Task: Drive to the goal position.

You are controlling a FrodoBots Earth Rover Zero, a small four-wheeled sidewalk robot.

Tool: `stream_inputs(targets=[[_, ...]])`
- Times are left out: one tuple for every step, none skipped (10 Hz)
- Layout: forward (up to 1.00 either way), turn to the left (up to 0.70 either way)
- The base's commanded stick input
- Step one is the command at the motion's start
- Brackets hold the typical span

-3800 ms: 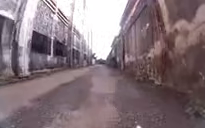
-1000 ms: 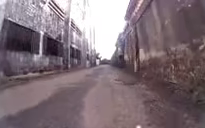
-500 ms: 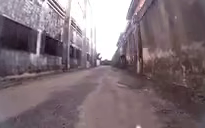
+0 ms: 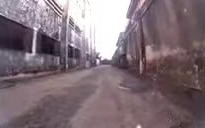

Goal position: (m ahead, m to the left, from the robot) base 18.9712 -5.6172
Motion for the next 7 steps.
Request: stream_inputs(targets=[[0.70, -0.02], [0.70, -0.01], [0.70, 0.00], [0.70, 0.00], [0.70, -0.09], [0.70, -0.21], [0.70, -0.11]])
